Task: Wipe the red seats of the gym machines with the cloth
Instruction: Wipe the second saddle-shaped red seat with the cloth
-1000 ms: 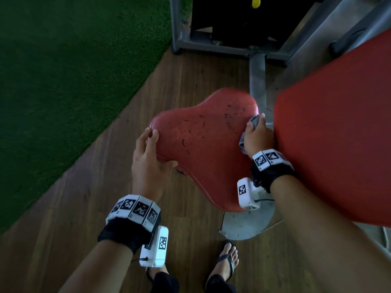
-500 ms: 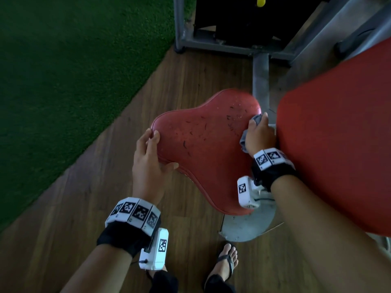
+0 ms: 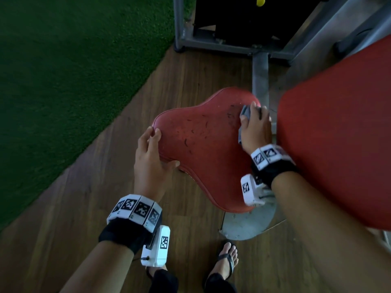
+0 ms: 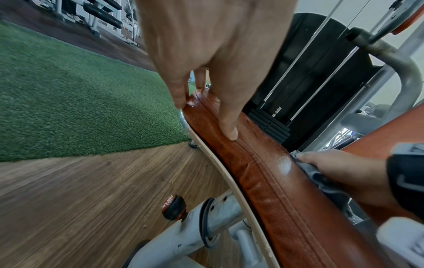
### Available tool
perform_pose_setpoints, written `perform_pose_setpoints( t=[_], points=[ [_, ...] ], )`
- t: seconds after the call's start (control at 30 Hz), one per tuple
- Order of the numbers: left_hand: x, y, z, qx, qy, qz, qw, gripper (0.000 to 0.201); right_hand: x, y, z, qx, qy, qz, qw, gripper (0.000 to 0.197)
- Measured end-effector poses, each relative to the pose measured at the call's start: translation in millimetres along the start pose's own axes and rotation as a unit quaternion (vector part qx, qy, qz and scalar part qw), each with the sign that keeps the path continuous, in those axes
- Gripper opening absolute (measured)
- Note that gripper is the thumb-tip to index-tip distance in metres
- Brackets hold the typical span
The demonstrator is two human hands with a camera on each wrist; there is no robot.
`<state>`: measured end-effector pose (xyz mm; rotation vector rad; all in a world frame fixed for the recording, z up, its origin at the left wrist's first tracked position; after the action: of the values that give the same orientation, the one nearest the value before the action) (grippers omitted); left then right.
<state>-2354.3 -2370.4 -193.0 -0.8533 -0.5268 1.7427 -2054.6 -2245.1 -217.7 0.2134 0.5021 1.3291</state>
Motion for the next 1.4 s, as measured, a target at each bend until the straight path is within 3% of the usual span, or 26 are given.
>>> perform_pose_setpoints(
  t=[0.13,0.5,0.77,0.83,0.97,1.07,1.13,1.23,1.4],
  points=[
    [0,0,0,0.002,-0.003,0.004,1.0,0.096,-38,12,-2,-0.005,0.001,0.058,0.998,0.047],
    [-2,-6,2,-0.004,-0.008,0.001,1.0,0.095,-5,8,-4,-0.058,0.043,0.0,0.997,0.048],
    [-3,-8,2,0.001,-0.009,-0.007,1.0,0.094,-21,4,-4,-0.067,0.036,0.026,0.997,0.051],
    [-4,-8,2,0.001,-0.01,-0.003,1.0,0.094,-5,3,0,-0.057,0.027,0.008,0.998,0.05],
    [-2,-4,2,0.006,-0.009,-0.004,1.0,0.095,36,-11,14,0.001,0.015,-0.104,0.994,0.042],
    [-1,-2,0,0.009,-0.007,-0.008,1.0,0.096,59,-12,18,0.049,0.02,-0.129,0.99,0.039],
    [-1,-2,0,0.004,-0.01,-0.006,1.0,0.096,68,-7,15,0.062,0.033,-0.111,0.991,0.041],
    [-2,-4,1,-0.005,-0.015,-0.005,1.0,0.094,67,9,13,0.031,0.033,-0.017,0.999,0.04],
    [-3,-7,3,-0.006,-0.016,-0.009,1.0,0.093,18,21,2,-0.009,-0.004,0.123,0.992,0.042]
  ],
)
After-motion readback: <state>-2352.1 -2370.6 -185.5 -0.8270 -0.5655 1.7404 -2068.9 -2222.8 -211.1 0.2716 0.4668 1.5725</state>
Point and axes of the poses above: each hand's wrist, its own x-axis towards the middle knuckle, its own z-axis out of the back of the hand, y = z × x, the point moved 10 cm from there along x, towards the middle knuckle, and after that the axes turned 7 degrees about y, right-handed, at the moved point
